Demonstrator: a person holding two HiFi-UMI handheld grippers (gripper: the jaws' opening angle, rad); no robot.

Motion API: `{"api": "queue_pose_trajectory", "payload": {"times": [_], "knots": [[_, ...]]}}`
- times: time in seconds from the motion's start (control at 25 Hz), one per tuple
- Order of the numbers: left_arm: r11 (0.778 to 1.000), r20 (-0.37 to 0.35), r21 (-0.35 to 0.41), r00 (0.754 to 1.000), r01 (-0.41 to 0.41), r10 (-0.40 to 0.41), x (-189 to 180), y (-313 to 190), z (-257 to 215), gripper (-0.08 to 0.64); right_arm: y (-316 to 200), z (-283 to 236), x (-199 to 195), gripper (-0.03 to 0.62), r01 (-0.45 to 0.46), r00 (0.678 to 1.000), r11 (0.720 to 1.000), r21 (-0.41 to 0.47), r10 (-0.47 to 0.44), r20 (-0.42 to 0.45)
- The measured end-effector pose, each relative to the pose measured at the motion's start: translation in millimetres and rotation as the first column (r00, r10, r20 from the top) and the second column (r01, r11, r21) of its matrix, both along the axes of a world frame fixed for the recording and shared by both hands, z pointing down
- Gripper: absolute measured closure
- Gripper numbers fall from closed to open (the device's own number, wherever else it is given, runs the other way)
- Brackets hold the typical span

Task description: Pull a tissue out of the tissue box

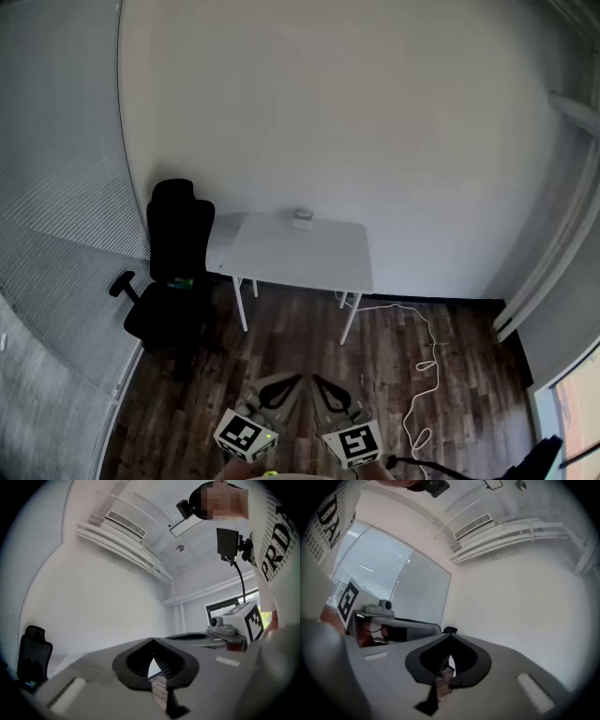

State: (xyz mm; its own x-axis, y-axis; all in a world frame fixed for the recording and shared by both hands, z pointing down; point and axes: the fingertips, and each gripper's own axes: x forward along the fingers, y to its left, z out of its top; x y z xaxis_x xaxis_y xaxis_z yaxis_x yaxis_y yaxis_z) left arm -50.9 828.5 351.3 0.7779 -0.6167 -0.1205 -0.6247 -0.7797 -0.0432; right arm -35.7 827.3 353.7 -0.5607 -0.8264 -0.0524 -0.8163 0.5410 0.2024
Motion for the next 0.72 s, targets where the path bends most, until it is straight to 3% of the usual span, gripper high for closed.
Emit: {"api": "queue_pose_trajectory", "payload": {"times": [0.72], "knots": [[0.999,0.003,0.007,0.999,0.036,-0.036,-14.1,8.1,10.9,0.569,10.2,10.1,-15.6,0.584,0.004,1.0,0.998,-0.061,-0.005,-0.016]]}}
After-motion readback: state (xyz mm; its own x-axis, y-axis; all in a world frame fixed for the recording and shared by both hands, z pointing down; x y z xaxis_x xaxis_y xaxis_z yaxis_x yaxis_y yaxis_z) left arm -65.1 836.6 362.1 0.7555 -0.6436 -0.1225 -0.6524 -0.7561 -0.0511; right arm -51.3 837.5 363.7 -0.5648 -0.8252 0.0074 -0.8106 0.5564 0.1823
